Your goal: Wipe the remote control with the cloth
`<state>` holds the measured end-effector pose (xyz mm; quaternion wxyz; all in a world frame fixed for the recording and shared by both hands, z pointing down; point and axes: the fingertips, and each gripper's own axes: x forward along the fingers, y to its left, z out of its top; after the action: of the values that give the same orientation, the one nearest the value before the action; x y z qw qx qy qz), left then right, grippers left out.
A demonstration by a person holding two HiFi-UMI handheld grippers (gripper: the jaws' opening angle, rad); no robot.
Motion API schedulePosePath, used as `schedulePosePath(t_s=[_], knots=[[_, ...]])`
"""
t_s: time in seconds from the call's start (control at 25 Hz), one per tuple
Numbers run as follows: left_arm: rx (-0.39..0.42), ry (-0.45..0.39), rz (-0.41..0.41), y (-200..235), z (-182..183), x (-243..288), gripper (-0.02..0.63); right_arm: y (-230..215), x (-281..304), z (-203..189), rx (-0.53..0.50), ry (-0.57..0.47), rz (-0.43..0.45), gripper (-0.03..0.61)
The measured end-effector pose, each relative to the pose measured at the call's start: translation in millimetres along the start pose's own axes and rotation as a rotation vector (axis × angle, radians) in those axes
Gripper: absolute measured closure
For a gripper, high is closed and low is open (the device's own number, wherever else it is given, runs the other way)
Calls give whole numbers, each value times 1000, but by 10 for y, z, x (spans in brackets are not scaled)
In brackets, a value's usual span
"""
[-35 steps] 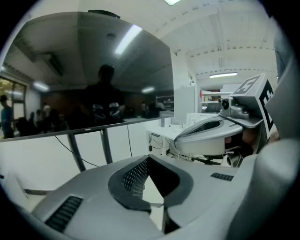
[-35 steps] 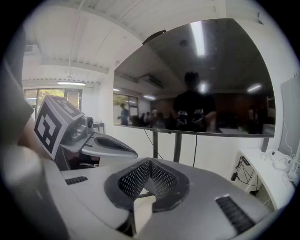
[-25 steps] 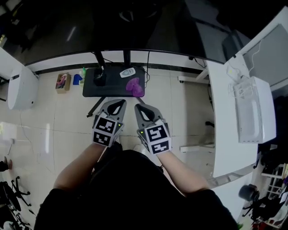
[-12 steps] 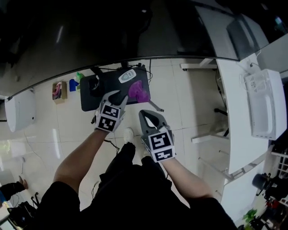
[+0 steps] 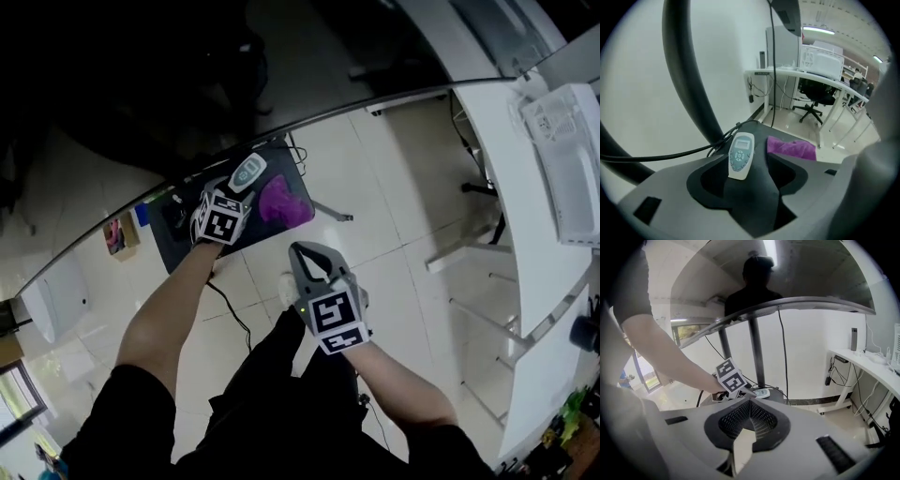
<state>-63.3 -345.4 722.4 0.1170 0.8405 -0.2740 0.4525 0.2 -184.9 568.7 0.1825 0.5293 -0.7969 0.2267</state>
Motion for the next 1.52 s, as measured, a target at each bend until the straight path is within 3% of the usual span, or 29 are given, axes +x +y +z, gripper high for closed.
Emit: schedulePosePath(t_s=[0.32, 0.48, 1.0, 1.28, 1.4, 1.52], knots=[[27, 58, -59, 114, -100, 484, 340, -197, 283, -217, 27, 3, -30, 554], [31, 40, -27, 307, -154, 665, 333, -197, 353, -227, 32, -2, -27, 554], [-25, 24, -59, 329, -123, 743, 321, -248, 441, -271, 32, 5, -27, 554], [42, 23, -53, 248, -120, 687, 354, -295, 615, -288, 12, 31, -5, 545], [47, 13, -37, 199, -154, 577, 357, -343, 747, -358, -16, 65, -5, 519], [11, -8, -38, 47, -168, 321, 357, -435, 975, -495, -44, 125, -5, 400]])
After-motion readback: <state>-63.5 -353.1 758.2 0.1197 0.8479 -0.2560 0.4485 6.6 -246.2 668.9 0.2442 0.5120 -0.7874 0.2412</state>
